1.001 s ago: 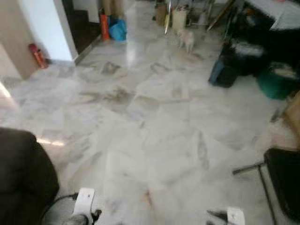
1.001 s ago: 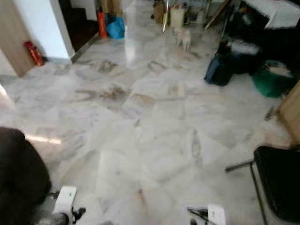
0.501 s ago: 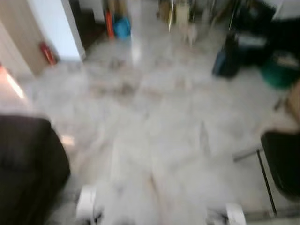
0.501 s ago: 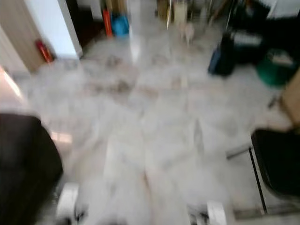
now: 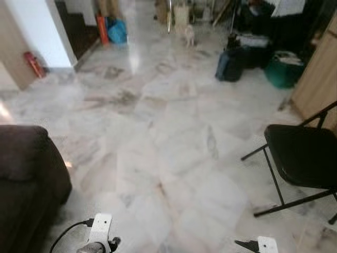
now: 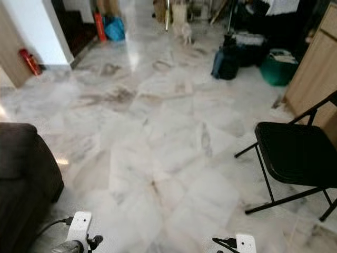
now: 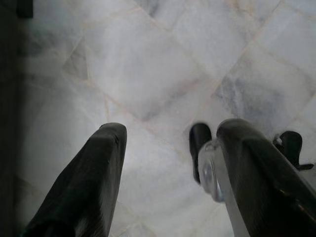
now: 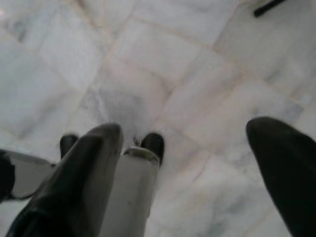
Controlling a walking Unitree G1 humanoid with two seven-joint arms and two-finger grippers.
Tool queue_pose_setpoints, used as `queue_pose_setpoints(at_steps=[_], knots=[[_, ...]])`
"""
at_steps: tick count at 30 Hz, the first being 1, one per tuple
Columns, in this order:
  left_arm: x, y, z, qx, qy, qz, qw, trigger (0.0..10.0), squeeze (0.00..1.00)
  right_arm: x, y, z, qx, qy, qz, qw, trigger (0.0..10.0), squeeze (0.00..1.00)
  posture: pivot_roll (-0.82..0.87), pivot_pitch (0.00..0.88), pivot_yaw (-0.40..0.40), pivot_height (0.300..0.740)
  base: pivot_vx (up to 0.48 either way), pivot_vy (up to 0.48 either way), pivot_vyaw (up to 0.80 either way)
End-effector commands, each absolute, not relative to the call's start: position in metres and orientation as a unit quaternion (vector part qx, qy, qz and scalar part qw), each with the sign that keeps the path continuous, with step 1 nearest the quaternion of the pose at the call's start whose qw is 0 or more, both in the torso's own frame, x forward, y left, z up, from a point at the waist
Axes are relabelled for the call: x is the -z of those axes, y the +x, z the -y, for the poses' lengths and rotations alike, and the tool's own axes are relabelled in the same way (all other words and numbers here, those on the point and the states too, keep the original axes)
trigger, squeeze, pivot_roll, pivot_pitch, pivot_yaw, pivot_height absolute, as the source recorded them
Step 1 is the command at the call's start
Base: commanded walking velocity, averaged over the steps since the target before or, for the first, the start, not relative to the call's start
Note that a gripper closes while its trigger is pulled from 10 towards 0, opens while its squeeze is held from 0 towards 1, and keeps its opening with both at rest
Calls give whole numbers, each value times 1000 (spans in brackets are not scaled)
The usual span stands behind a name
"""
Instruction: Move the pillow to the sofa from floor
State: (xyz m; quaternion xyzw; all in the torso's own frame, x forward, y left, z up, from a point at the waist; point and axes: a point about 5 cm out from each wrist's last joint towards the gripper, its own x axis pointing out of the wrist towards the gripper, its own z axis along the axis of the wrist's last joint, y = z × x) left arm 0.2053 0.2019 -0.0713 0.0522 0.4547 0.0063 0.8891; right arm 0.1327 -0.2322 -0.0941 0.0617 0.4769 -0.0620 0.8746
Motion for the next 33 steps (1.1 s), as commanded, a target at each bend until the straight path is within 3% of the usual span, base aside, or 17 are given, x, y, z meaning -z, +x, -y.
queue_pose_setpoints(at_steps=[1,5,33], knots=[[74,198,-208,-17,52,-468,882,10000,0,95,133,229,57,65,-477,875,10000,0,132,5,-17,740,-311,0,0],[74,199,-208,-17,53,-469,882,10000,0,95,133,229,56,65,-477,875,10000,0,132,5,-17,740,-307,0,0],[74,199,-208,-20,54,-469,881,10000,0,94,134,229,36,49,-480,875,10000,0,133,0,-19,740,0,0,29]])
